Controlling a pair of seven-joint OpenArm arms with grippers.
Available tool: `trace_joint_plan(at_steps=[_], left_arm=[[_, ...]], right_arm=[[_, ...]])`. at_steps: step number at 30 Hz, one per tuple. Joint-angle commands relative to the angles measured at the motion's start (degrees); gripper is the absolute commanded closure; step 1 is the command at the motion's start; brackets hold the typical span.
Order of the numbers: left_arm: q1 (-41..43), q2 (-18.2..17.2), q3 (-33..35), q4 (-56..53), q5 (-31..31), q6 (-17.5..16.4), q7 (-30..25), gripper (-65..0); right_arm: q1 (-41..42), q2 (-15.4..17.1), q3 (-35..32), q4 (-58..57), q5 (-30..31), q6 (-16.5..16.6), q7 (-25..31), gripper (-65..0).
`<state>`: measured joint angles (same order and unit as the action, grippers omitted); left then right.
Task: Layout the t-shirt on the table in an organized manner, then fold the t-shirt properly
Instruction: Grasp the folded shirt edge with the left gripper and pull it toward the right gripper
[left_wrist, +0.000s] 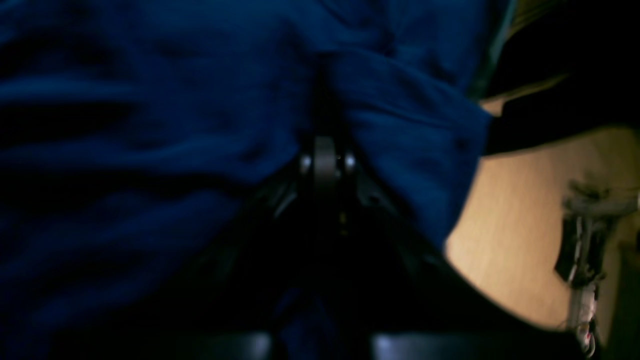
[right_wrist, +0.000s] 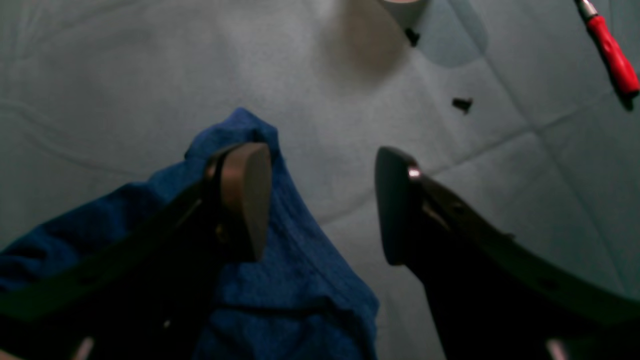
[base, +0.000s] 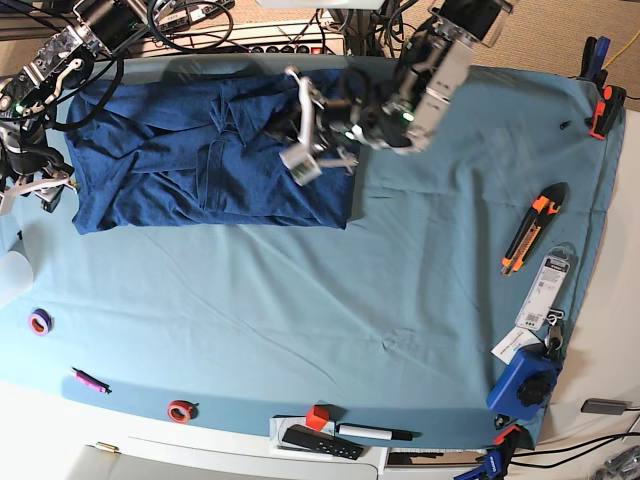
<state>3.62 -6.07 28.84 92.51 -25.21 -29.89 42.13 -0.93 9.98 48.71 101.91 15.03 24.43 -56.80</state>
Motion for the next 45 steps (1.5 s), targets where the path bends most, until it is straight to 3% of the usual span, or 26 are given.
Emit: trace_joint_plan(at_steps=[1, 6, 10, 23, 27, 31, 36, 45], left_arm=[[-0.98, 0.52, 1.33, 0.98, -0.90, 0.28, -1.42, 0.0], [-0.92, 0.68, 6.23, 0.98, -1.05, -0.33, -1.64, 0.0], [-0.92, 1.05, 7.78, 0.98, -3.13, -3.50, -1.60, 0.0], [-6.82, 3.48, 7.74, 1.09, -2.38, -3.56, -1.03, 0.0], [-8.44, 3.48, 7.74, 1.09, 3.02, -0.24, -1.55, 0.0], [-8.59, 3.54, 7.74, -1.70, 9.07, 2.19, -7.21, 0.0], [-11.45, 4.17, 7.74, -8.94, 9.57, 4.50, -10.49, 0.0], [-17.40, 9.27, 7.74, -18.14, 8.72, 4.46, -10.67, 0.0]], right_arm=[[0.59, 0.98, 0.09, 0.74, 0.57, -0.02, 1.31, -32.8], [0.59, 0.98, 0.11, 0.74, 0.57, -0.02, 1.31, -32.8], [0.59, 1.01, 0.11, 0.74, 0.57, -0.02, 1.33, -32.8], [0.59, 2.45, 0.11, 0.74, 0.52, 0.42, 1.42, -32.8], [0.59, 4.24, 0.11, 0.74, 0.52, 0.39, 1.49, -32.8], [0.59, 4.44, 0.11, 0.74, 0.57, 0.39, 1.46, -32.8], [0.59, 4.13, 0.11, 0.74, 0.57, 0.39, 1.14, -32.8], [0.59, 4.13, 0.11, 0.74, 0.57, 0.39, 0.55, -32.8]])
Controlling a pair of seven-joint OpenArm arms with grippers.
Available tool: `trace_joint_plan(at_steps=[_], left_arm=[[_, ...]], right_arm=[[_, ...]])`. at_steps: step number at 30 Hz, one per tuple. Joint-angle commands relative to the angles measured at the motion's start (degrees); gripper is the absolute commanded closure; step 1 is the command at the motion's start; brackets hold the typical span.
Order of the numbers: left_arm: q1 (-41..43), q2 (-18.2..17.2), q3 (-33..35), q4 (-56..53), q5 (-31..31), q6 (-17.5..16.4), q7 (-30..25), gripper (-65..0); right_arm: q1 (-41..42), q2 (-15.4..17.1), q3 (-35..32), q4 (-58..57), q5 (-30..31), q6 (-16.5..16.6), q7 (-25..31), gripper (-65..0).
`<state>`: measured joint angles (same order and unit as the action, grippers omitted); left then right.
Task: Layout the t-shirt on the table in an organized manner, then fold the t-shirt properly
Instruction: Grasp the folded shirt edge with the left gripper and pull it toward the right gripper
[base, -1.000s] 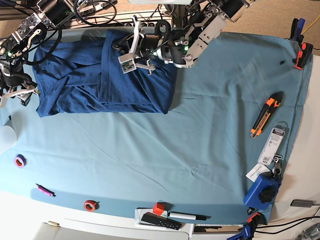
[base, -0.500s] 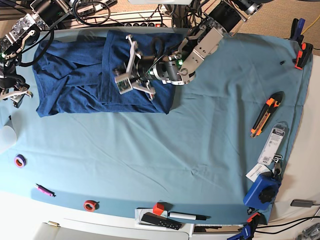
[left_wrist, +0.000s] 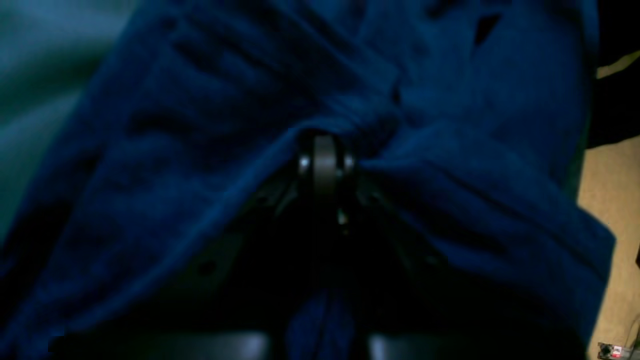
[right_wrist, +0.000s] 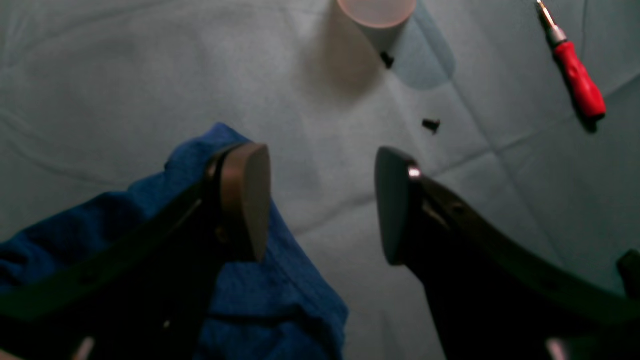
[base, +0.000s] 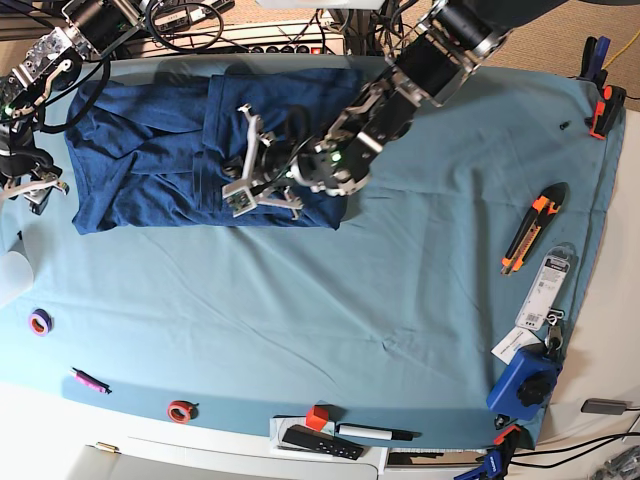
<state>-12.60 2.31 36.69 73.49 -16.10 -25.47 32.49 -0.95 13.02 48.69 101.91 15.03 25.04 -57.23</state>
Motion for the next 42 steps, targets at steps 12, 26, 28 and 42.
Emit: trace_joint_plan(at_steps=[12, 26, 28, 42], left_arm=[[-4.11, 2.14, -0.11, -0.70, 2.40, 3.87, -2.56, 0.0], [-6.47, 1.79, -0.13, 7.76, -8.39, -5.49, 5.22, -28.0], [-6.47, 1.33, -0.11, 10.95, -8.35, -4.13, 6.29, -28.0], [-6.29, -0.55, -0.11, 16.76, -7.06, -2.82, 9.68, -28.0]], right_arm=[[0.61, 1.09, 0.13, 0.74, 0.57, -0.22, 1.40, -32.8], [0.63, 2.95, 0.17, 0.74, -4.15, -4.15, 7.06, -32.8], [0.63, 4.57, 0.17, 0.70, -4.15, -4.07, 3.13, -32.9], [1.44, 20.48, 2.91, -32.74, 30.34, 6.73, -4.96, -38.2]])
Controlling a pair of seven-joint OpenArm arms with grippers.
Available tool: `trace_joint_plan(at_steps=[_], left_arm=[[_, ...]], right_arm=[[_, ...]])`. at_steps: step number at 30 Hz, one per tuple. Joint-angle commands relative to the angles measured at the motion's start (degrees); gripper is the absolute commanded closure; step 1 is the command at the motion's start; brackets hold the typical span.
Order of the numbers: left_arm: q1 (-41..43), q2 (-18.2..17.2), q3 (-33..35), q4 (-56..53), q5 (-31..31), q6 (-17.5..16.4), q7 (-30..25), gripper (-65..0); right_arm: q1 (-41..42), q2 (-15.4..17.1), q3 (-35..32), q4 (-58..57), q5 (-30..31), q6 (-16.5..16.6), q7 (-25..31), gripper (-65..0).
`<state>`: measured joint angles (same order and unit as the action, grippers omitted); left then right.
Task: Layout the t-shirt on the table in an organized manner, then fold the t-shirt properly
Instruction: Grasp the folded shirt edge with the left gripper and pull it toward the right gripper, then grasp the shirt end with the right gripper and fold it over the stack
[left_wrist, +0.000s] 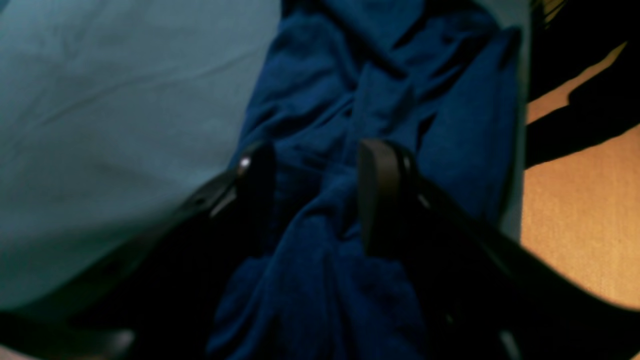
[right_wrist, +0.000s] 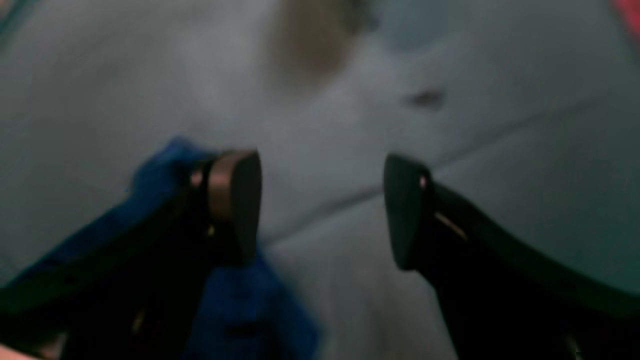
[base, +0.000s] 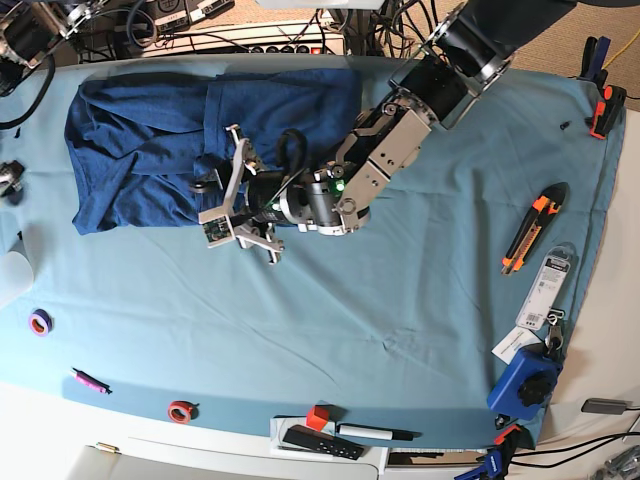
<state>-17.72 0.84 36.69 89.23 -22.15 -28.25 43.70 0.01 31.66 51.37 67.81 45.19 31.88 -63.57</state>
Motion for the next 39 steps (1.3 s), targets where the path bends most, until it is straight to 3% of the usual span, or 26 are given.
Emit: trace_joint_plan(at_steps=[1, 4, 6, 12, 17, 22, 31, 39], left_arm=[[-1.20, 0.92, -0.11, 1.03, -1.01, -0.09, -1.75, -28.0], [-1.18, 1.05, -0.11, 1.03, -1.03, -0.07, -1.73, -28.0], [-1.18, 1.07, -0.11, 1.03, -1.03, -0.07, -1.70, -28.0], [-1.16, 1.05, -0.11, 1.03, -1.05, -0.04, -1.68, -28.0], [-1.18, 1.05, -0.11, 1.03, -1.05, -0.04, -1.68, -28.0], [-1.18, 1.05, -0.11, 1.03, -1.03, -0.07, -1.73, -28.0], [-1.20, 1.05, -0.11, 1.03, -1.03, -0.04, -1.77, -28.0], [-1.20, 1.05, -0.11, 1.03, -1.01, -0.04, -1.75, -28.0]], right_arm=[[0.98, 2.21, 0.22, -1.62, 4.26, 2.49, -1.97, -38.2], [1.07, 2.62, 0.22, -8.11, 17.57, 6.56, -12.37, -38.2], [1.03, 2.51, 0.22, -10.69, 21.05, 7.32, -15.74, -38.2], [0.92, 2.47, 0.04, -13.29, 17.14, 8.12, -14.88, -38.2], [0.92, 2.47, -0.35, -13.29, 10.56, 8.12, -10.60, -38.2], [0.92, 2.45, -4.46, -13.29, 11.80, 8.12, -11.47, -38.2], [0.90, 2.16, -19.12, -13.29, 14.99, 8.12, -13.31, -38.2], [0.72, 2.34, -20.48, -13.29, 14.99, 8.12, -16.43, -38.2]])
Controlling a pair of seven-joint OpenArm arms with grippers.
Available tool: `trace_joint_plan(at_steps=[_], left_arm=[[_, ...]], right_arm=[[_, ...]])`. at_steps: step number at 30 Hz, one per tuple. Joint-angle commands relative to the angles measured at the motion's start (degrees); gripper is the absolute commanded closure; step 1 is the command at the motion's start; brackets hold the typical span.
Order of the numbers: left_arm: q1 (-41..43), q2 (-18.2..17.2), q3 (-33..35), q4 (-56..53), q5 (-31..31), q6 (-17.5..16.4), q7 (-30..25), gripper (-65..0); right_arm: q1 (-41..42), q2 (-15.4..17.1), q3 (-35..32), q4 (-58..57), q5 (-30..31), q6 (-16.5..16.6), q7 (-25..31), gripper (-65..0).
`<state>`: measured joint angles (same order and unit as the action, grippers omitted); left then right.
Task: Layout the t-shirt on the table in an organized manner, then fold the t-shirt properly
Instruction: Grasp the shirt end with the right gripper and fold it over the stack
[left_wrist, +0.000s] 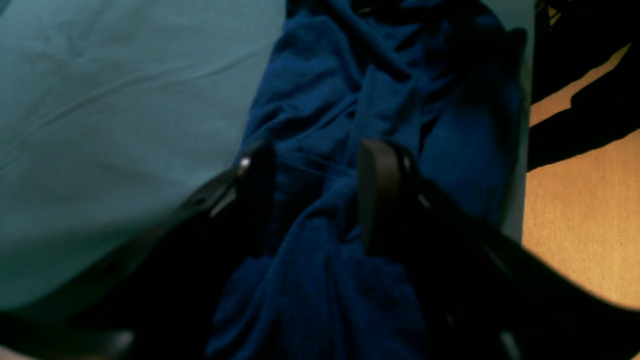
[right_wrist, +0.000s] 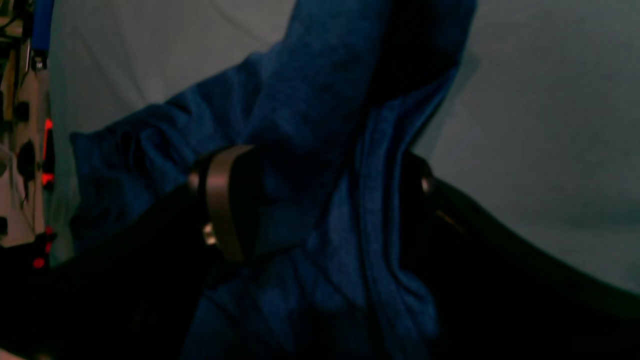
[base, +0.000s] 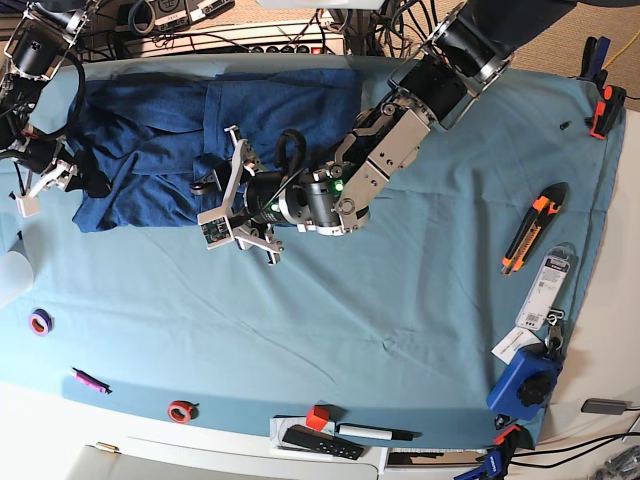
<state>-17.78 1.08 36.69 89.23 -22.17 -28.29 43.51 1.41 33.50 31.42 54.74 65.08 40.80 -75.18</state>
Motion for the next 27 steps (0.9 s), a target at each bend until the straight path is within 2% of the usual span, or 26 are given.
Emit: trace_joint_plan(at_steps=[1, 11, 12, 13, 15, 16, 20, 24, 27], left_arm=[[-1.14, 0.81, -0.11, 1.03, -0.98, 0.07, -1.53, -28.0], [-1.14, 0.81, -0.13, 1.05, -1.01, 0.24, -1.49, -27.9], [-1.16, 0.81, -0.13, 1.05, -0.98, 0.24, -1.49, -28.0], [-1.16, 0.81, -0.39, 1.07, -1.01, 0.24, -1.46, -27.9], [-1.11, 0.79, -1.53, 1.51, -1.01, 0.26, -1.20, -27.9], [-1.11, 0.79, -2.51, 2.12, -1.03, 0.26, -0.55, -27.9], [-1.09, 0.79, -9.18, 6.91, -1.05, 0.17, 5.40, -27.9], [-0.63, 0.37, -18.23, 11.65, -1.62, 0.20, 14.67, -27.9], [0.85, -2.64, -24.22, 12.22, -6.71, 0.20, 15.65, -27.9]], right_arm=[[-0.74, 0.48, -0.52, -0.22, -4.87, -0.80, -4.82, -38.2], [-3.32, 0.48, -0.61, -0.22, -4.76, -0.80, -4.82, -37.4], [-3.32, 0.48, -0.61, -0.22, -4.66, -0.80, -4.82, -34.6], [-3.32, 0.48, -0.61, -0.22, -4.68, -0.80, -4.82, -27.9], [-3.30, 0.48, -0.61, -0.22, -4.61, -0.80, -4.82, -5.2], [-3.32, 0.48, -0.61, -0.22, -4.39, -0.80, -4.82, 0.0], [-3.32, 0.48, -0.61, -0.22, 0.35, -0.80, -4.82, 0.0], [-3.30, 0.46, -0.57, 0.37, 12.07, -0.80, -4.82, 0.0], [-3.32, 0.33, -0.57, 2.95, 19.92, -0.80, -4.82, 0.0]])
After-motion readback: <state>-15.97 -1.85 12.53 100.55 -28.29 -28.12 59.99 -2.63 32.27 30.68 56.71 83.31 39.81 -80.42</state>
